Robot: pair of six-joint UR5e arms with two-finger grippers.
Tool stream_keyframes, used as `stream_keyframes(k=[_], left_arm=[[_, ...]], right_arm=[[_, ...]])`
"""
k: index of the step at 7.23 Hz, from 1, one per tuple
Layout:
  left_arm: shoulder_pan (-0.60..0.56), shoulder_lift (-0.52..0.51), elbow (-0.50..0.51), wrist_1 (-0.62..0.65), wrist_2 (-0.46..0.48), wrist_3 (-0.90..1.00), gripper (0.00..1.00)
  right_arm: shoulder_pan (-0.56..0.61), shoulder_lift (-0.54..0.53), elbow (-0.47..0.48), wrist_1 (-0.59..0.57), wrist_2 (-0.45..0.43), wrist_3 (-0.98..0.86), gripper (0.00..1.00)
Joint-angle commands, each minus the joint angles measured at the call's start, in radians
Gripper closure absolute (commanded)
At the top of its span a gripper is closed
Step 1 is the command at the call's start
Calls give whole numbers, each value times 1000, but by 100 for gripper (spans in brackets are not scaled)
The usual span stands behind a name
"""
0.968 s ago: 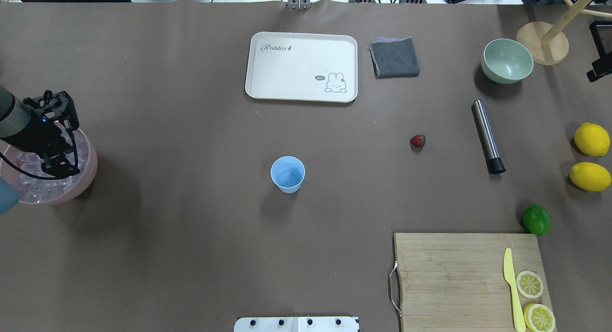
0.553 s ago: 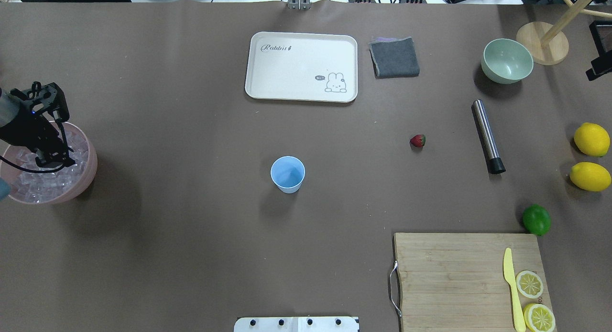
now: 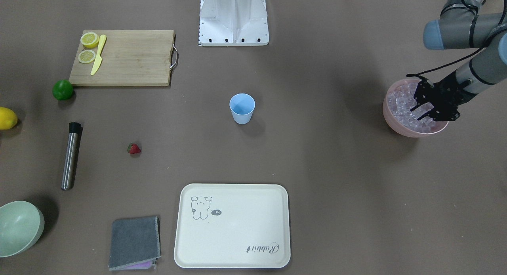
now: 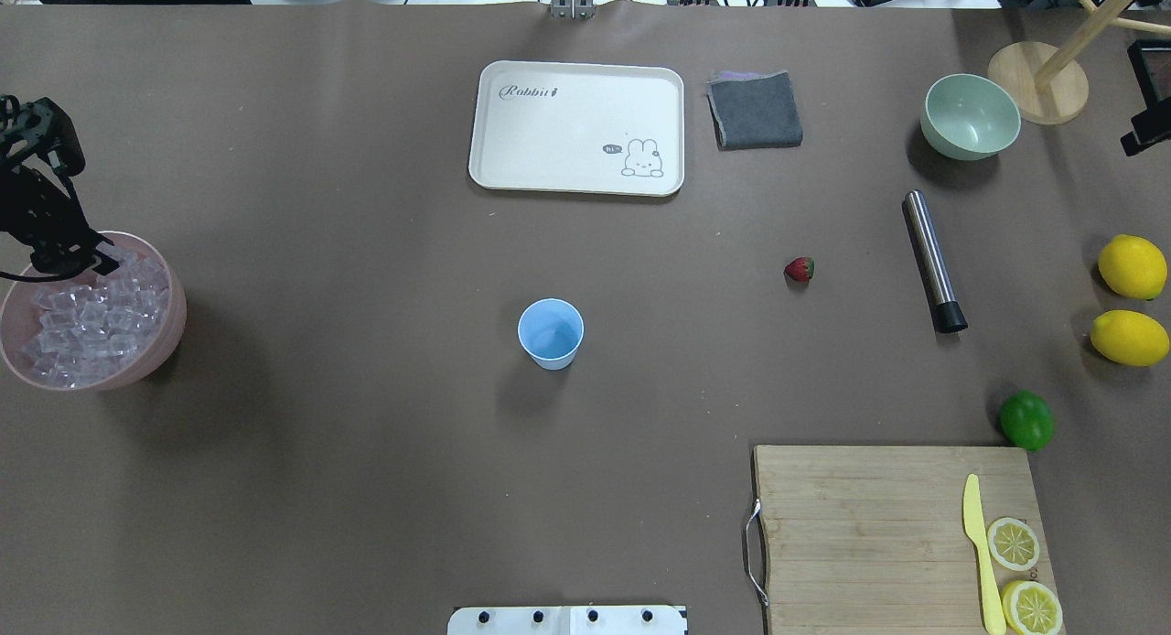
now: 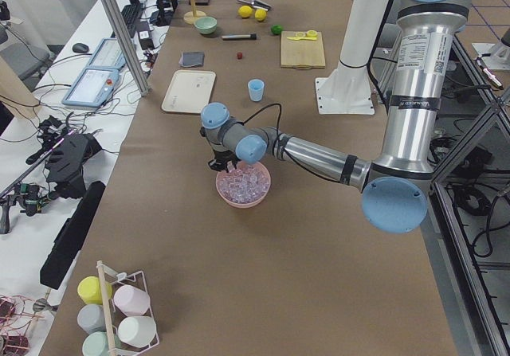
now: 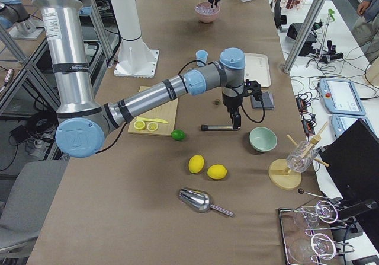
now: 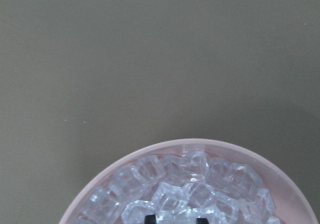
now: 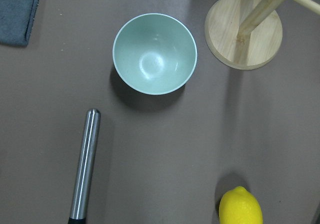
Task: Mash ice and strawberries in cup
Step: 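Lift the ice cube with the left gripper and carry it over the blue cup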
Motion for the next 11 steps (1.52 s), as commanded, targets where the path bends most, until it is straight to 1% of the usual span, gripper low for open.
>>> stream_keyframes(k=[1, 2, 4, 5, 7, 8, 9, 10, 11], left_arm=[[-38, -124, 4, 52, -63, -17, 100], [-30, -196, 24, 56, -70, -84, 100], [57, -277, 15, 35, -92, -289, 100], [117, -308, 12, -18, -89, -386, 100], [189, -342, 15, -127, -78, -526, 100], [229, -347, 16, -172, -48, -574, 100], [284, -363, 18, -216, 7, -644, 100], [350, -399, 21, -243, 108, -731, 100], [408, -460, 37, -244, 185, -814, 100]], right_arm=[[0, -4, 2, -1, 52, -1, 0], [-2, -2, 2, 1, 80, -1, 0], [-9, 7, 3, 1, 91, -2, 0], [-16, 12, 2, 1, 88, -4, 0], [-31, 33, -8, -2, 82, -11, 0], [-32, 32, -8, -2, 79, -10, 0], [-34, 32, -9, -2, 77, -7, 0], [-36, 30, -9, -2, 77, -7, 0], [-40, 24, -12, -2, 74, -7, 0]])
